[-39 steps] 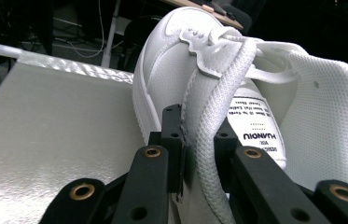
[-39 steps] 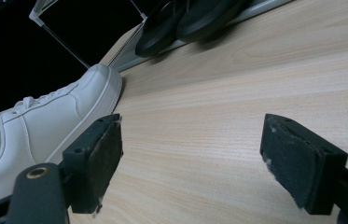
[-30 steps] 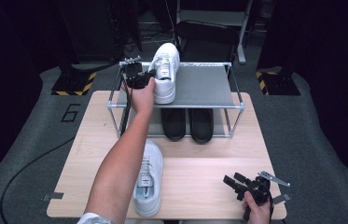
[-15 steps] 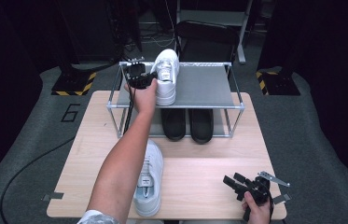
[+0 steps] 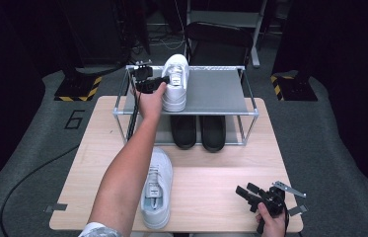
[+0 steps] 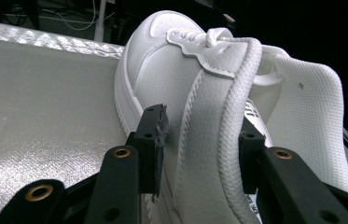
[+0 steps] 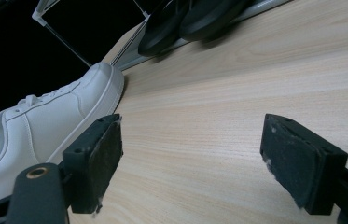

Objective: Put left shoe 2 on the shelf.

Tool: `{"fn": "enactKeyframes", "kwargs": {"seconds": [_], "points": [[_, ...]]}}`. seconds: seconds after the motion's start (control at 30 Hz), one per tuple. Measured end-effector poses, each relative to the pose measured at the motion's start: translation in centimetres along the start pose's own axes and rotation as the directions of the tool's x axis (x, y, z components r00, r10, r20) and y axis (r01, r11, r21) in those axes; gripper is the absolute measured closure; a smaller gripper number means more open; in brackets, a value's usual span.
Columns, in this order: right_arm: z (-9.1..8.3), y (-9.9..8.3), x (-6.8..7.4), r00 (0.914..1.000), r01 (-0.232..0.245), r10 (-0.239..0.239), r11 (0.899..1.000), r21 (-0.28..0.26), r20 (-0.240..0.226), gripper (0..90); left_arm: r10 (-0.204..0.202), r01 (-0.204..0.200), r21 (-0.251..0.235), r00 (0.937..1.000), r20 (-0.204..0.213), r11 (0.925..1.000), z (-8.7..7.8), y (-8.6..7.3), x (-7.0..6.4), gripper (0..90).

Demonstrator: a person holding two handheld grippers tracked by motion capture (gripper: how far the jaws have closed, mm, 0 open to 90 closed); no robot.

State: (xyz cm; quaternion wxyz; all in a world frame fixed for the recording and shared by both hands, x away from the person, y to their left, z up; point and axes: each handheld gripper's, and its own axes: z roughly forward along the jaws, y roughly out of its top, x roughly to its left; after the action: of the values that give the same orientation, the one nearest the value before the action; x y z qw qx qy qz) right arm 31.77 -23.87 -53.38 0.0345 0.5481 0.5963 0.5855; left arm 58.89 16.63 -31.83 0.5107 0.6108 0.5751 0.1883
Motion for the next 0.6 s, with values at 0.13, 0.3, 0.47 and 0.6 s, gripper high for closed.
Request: {"fn": "enactKeyframes", "kwargs": {"seconds": [0.13,0.3,0.47,0.6], "points": [[0.0,0.0,0.0,1.0000,0.002,-0.003,1.000,0.008,0.004,20.6,0.013,-0.013,-0.004,0.9999,-0.001,0.9999,0.0,0.1,0.1,55.0],[-0.1,0.0,0.1,0.9999,-0.011,0.011,1.000,0.016,0.005,20.6,0.028,-0.027,-0.034,0.9990,0.035,0.9991,-0.6,0.9,0.3,44.2],[0.3,0.0,0.2,1.0000,-0.004,0.004,1.000,0.023,-0.001,19.9,0.075,-0.072,-0.052,0.9946,0.071,0.9961,-2.3,1.4,-0.7,44.4],[0.3,0.1,0.4,0.9993,0.033,-0.034,0.999,0.033,0.014,19.1,0.095,-0.088,-0.077,0.9907,0.098,0.9932,-4.1,1.5,-0.9,44.2]]}}
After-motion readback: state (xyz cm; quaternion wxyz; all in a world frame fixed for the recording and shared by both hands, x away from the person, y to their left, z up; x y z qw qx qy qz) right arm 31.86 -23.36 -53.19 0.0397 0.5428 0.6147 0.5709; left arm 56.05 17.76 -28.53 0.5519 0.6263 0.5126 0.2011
